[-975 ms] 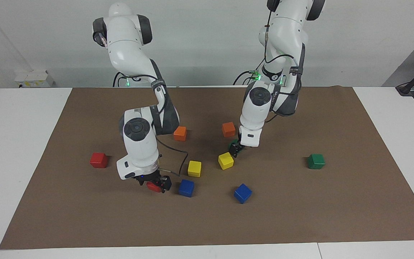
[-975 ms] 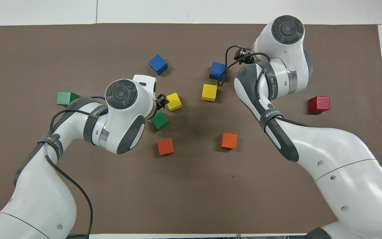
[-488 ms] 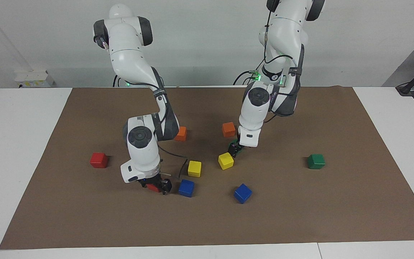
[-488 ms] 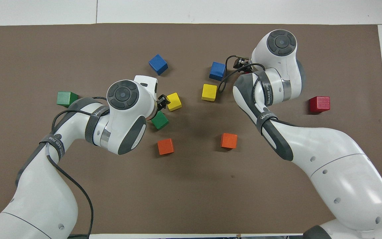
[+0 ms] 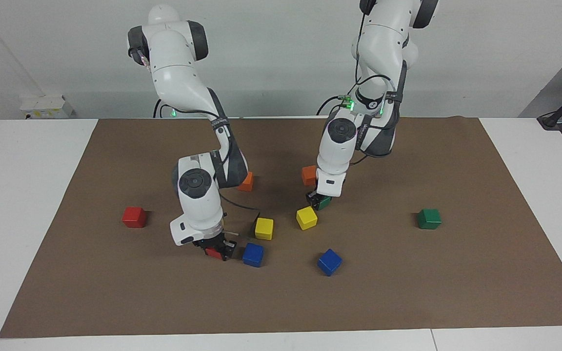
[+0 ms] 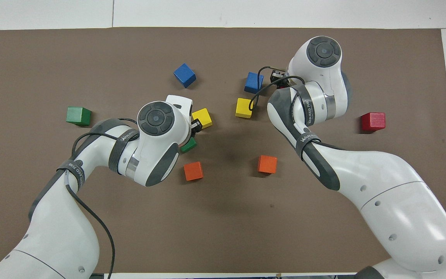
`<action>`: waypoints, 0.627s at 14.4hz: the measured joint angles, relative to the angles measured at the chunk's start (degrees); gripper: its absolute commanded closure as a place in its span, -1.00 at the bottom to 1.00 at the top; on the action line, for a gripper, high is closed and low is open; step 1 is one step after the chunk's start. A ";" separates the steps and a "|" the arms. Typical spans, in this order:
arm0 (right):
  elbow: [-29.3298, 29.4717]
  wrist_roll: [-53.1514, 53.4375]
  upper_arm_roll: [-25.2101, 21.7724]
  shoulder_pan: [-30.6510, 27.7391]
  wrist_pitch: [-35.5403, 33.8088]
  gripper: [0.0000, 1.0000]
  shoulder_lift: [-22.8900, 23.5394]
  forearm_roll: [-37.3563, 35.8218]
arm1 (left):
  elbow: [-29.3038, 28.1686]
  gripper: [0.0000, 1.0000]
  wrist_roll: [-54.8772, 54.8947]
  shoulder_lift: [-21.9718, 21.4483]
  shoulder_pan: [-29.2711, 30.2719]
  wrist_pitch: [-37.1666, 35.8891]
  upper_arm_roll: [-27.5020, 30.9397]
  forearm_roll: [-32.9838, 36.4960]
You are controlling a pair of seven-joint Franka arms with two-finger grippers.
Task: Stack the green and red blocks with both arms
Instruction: 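Grasp green with the left gripper while the right gripper lifts red, then stack the green block on green while the right gripper stacks red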
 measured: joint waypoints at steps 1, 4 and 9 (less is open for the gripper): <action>-0.04 -0.29 -0.02 -0.13 0.00 1.00 -0.04 0.00 | 0.14 1.00 0.12 -0.04 0.03 -0.46 0.14 0.70; -0.05 -6.56 -0.27 -1.75 -3.30 1.00 -1.67 -0.02 | 4.72 1.00 4.37 -0.63 1.79 -8.60 1.03 1.26; -9.91 -28.29 -0.47 -10.49 -8.57 1.00 -16.58 -0.01 | 8.52 1.00 30.52 -7.12 14.19 -20.21 1.55 1.36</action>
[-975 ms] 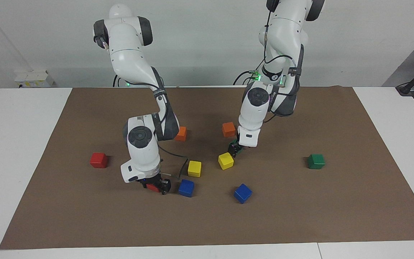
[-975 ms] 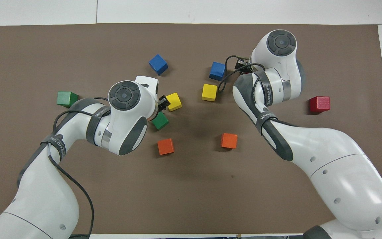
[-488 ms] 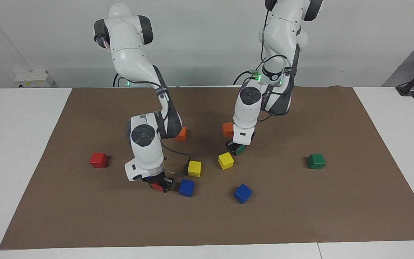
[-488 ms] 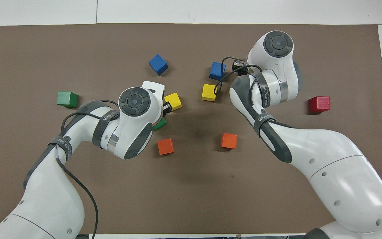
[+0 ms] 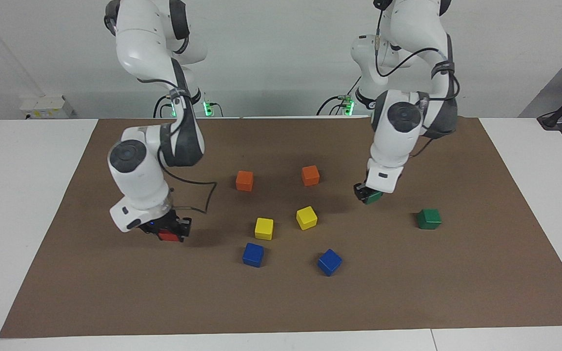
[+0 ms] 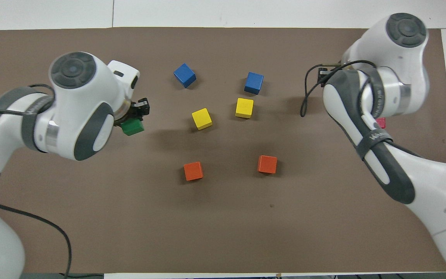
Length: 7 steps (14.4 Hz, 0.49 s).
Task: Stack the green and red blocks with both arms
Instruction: 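Stack the green block on green while the right gripper stacks red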
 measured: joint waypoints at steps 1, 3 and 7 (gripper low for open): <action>-3.80 -3.25 -0.02 -2.05 0.31 1.00 -3.27 0.00 | -0.06 1.00 7.53 -0.67 3.72 -0.53 0.06 -0.01; -11.23 -8.62 -0.01 -5.96 3.65 1.00 -7.98 0.00 | -0.22 1.00 22.26 -0.83 10.84 -0.35 0.18 -0.55; -20.57 -11.54 0.01 -10.13 14.50 1.00 -9.58 0.01 | -1.34 1.00 39.28 -0.59 18.26 2.93 0.16 -1.69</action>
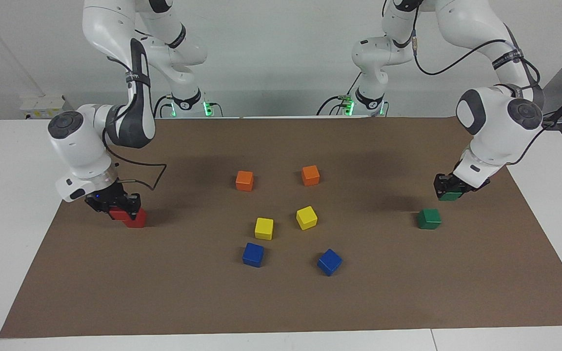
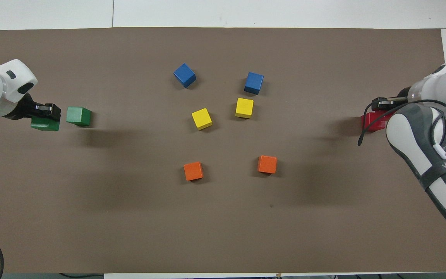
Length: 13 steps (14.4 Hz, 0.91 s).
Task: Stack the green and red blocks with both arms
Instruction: 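Stack the green block on green while the right gripper stacks red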
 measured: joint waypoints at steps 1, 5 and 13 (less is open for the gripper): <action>-0.40 0.37 0.02 -0.04 0.45 1.00 0.47 0.03 | -0.16 1.00 0.44 0.16 -0.02 0.74 -0.23 0.00; -0.35 2.86 0.30 -0.03 0.98 1.00 1.87 0.04 | -0.73 1.00 0.49 1.45 -0.30 2.97 -1.29 -0.50; -0.35 4.31 0.25 -0.40 0.98 -1.00 2.03 1.46 | -0.77 1.00 0.48 4.30 -0.34 8.15 -1.21 -3.40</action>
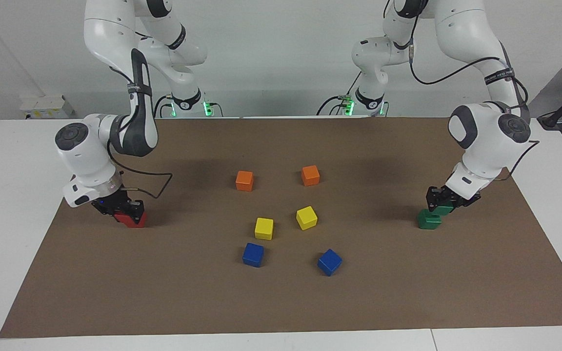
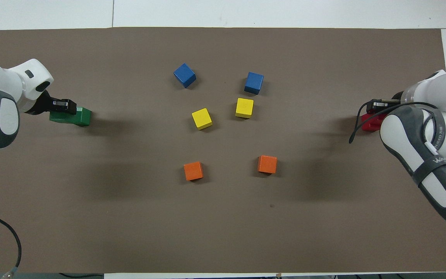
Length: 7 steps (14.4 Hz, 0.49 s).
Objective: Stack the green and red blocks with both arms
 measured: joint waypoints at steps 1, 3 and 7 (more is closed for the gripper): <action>0.00 0.08 -0.02 -0.04 0.00 -1.00 0.00 0.09 | 0.00 1.00 0.00 0.43 -0.01 0.61 0.00 -0.08; 0.03 0.12 -0.02 -0.03 0.00 -1.00 0.00 0.16 | 0.00 1.00 0.00 0.92 -0.10 1.18 -0.01 -0.16; 4.73 0.12 0.09 0.38 -7.71 -1.00 -0.71 -0.45 | -0.02 1.00 -0.01 1.35 -0.45 1.47 -0.01 -0.19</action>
